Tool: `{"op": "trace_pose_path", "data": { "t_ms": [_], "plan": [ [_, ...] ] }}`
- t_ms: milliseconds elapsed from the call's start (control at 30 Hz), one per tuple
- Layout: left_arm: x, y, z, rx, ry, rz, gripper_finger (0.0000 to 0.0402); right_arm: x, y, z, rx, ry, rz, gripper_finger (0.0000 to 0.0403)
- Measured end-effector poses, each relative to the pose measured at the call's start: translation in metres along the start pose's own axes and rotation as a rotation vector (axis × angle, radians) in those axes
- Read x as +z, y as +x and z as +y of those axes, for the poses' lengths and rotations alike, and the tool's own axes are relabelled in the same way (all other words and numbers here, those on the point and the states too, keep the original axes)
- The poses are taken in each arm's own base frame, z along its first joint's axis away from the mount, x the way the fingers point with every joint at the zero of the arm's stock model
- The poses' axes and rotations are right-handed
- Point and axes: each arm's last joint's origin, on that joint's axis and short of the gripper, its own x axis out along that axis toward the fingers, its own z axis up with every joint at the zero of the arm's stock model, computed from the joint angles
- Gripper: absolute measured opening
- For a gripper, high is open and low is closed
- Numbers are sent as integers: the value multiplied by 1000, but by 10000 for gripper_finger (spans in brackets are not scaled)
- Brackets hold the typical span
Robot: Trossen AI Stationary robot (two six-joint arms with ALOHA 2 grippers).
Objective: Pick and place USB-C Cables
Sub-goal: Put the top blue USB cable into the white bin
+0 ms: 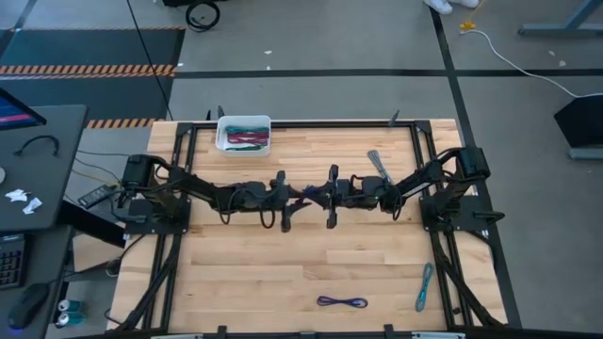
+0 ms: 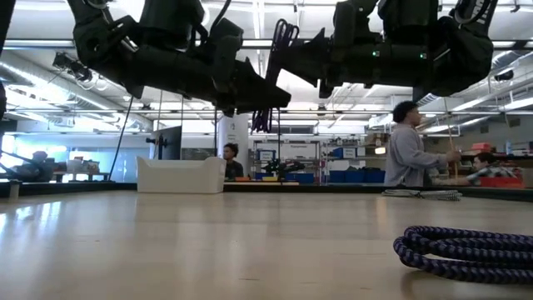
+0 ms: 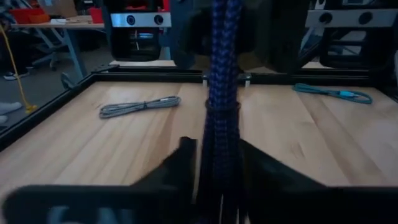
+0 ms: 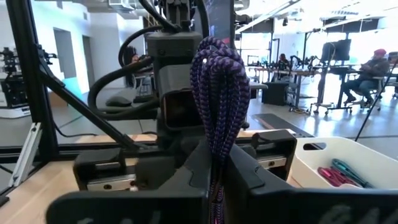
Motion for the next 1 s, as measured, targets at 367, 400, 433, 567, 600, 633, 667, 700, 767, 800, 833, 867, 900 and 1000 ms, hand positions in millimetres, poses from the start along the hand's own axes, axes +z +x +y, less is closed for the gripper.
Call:
{"op": "trace_pose_path", "data": {
  "t_ms": [367,400,433,567,600,633,667,700,767,800,833,867,900,1000],
  "plan": [
    [-4,-2,-10,17,22,37,24,5,-1,1,31,-7,22,146],
    [-4,-3,-12,39,30,38,24,10,-3,2,33,-15,13,155],
    [-4,-4,-14,73,33,37,24,16,-6,2,30,-30,5,163],
    [-16,-15,-21,196,48,55,24,37,-28,4,-52,-108,18,182],
    [-20,-20,-22,220,49,57,24,42,-35,5,-75,-120,23,184],
    [-24,-25,-23,245,44,56,24,46,-43,6,-95,-133,35,184],
    [-30,-31,-22,269,35,56,24,48,-51,7,-108,-140,49,184],
    [-35,-37,-21,292,29,59,24,49,-59,8,-112,-142,63,183],
    [-42,-50,-17,341,7,47,24,48,-74,12,-101,-127,84,180],
    [-42,-55,-15,363,-8,27,24,48,-81,13,-87,-108,84,178],
    [-41,-61,-13,388,-14,11,24,46,-88,15,-74,-85,86,176],
    [-38,-66,-10,418,-6,-1,24,43,-93,16,-62,-63,90,175],
    [-33,-69,-9,437,18,-13,24,40,-99,18,-50,-42,96,173],
    [-13,-78,-2,526,125,-24,24,30,-112,20,-28,2,118,170]
  ]
}}
